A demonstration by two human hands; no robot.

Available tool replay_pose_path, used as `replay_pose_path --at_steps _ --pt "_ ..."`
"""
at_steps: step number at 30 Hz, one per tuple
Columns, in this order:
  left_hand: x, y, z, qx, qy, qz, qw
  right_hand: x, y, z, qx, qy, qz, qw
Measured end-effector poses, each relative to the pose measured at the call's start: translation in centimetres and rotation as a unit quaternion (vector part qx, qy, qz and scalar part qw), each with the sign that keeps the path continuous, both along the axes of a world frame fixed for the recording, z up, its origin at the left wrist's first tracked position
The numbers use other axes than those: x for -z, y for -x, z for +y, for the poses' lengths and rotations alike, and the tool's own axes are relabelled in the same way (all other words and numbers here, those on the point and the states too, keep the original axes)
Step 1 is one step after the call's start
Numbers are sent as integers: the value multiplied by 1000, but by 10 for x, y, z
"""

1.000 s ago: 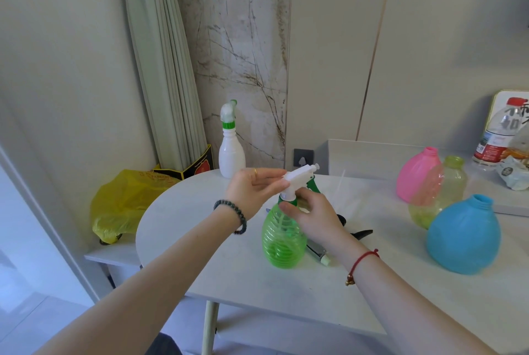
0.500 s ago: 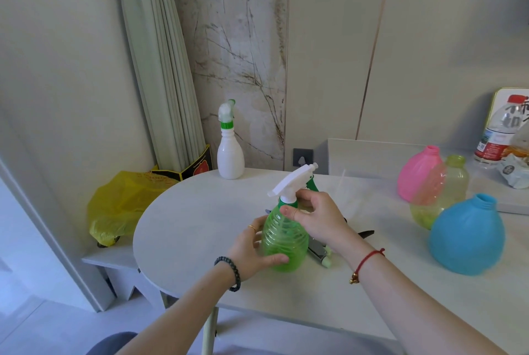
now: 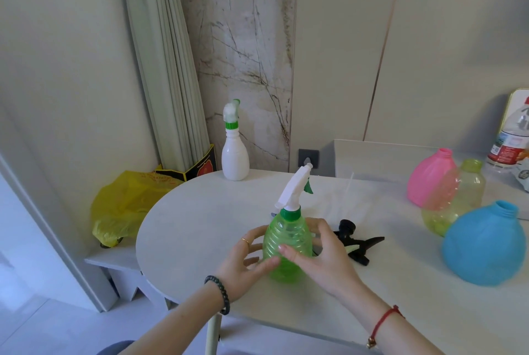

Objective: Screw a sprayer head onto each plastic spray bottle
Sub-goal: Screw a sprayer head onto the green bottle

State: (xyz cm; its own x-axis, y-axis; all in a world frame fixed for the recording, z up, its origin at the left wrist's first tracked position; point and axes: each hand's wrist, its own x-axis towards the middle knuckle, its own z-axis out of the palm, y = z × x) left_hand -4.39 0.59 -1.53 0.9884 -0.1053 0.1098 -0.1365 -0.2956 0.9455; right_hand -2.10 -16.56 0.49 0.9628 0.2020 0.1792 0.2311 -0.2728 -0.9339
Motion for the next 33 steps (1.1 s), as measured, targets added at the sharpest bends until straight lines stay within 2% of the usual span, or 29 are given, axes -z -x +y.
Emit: replay_pose_path --at_steps 5,10,14,19,26,29,33 --pt "-40 -38 14 -31 54 -38 997 -42 -40 13 -24 -33 -40 998" --pt "-78 -118 22 -91 66 -71 991 -89 -120 39 -58 16 -53 997" --pt "-70 -180 31 -114 72 -58 989 -81 -182 57 -35 39 -36 998" --pt "-31 -232 41 -111 59 -21 992 -40 -237 71 -45 47 33 997" --pt "7 -249 41 -100 68 27 992 -9 -255 72 -51 57 63 995" --pt "5 -244 39 -96 38 36 994 -11 -253 69 -69 71 63 993" --pt "-3 -218 32 -140 -1 56 989 -23 -235 47 -54 97 58 992"
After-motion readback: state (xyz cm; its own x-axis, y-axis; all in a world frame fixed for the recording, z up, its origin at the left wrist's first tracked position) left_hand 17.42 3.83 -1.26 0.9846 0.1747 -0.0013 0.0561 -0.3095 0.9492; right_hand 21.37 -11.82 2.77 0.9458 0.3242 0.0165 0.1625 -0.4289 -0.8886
